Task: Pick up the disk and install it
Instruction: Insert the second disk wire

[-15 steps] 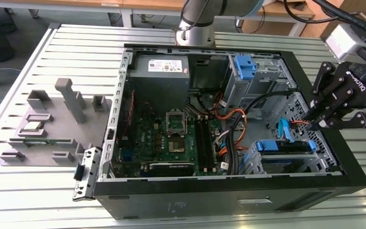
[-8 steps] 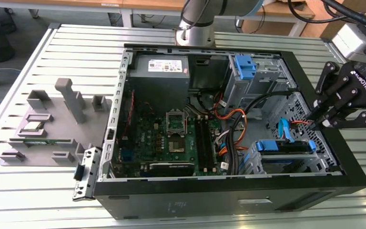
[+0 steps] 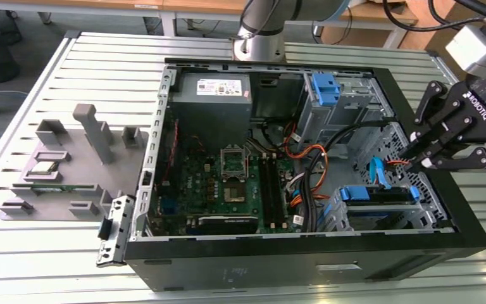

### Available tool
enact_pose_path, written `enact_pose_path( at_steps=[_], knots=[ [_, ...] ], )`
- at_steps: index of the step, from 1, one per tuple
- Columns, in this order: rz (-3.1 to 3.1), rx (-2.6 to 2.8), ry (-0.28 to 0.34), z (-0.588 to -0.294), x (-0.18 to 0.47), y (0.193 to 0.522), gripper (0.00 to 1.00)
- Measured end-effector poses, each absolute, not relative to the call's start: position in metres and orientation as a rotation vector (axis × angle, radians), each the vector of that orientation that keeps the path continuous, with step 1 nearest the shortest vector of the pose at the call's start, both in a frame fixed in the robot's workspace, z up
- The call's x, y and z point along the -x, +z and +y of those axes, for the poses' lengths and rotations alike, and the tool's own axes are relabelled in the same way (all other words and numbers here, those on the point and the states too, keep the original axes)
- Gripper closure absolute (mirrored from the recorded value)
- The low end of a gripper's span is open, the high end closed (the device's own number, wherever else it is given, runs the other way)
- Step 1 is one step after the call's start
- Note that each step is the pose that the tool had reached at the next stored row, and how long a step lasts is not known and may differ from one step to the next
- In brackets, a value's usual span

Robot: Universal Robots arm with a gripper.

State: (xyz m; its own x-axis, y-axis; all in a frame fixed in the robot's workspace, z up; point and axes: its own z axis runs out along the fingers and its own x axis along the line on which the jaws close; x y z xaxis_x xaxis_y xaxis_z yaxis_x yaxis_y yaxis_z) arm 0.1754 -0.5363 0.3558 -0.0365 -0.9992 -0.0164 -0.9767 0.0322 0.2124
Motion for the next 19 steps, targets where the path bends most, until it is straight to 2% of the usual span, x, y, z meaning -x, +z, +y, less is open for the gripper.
enact_pose_path(
  at_steps=[19],
  knots=[
    [-2.132,-2.049,-0.258,-0.529,-0.200,0.354,0.70]
  ],
)
